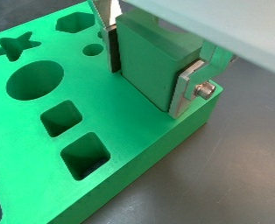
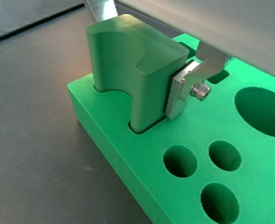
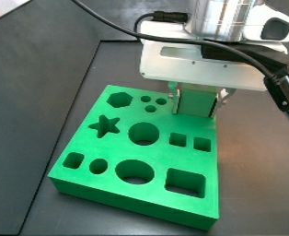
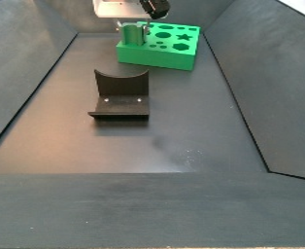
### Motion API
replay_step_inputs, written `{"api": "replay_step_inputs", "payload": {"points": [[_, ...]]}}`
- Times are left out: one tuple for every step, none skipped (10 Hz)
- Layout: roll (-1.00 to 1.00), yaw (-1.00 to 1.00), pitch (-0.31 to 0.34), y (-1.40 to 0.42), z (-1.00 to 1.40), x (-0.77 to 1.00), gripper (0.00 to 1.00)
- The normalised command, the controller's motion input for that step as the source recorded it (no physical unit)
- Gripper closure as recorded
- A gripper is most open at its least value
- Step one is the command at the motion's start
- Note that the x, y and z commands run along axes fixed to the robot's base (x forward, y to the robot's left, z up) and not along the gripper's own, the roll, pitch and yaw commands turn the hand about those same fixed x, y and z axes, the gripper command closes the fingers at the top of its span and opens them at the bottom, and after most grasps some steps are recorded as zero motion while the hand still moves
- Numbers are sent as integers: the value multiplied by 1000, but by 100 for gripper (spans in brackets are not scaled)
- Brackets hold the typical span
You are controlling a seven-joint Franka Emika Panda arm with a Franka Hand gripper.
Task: Pick up the arch object. Move up. Place the arch object on the fixture. Regrasp the arch object. Rotate the arch object. Move to above the board. Insert the arch object.
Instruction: Insert the arch object.
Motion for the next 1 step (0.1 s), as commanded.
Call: {"api": "replay_step_inputs", "payload": {"points": [[0, 0, 0, 0, 0, 0, 100]]}}
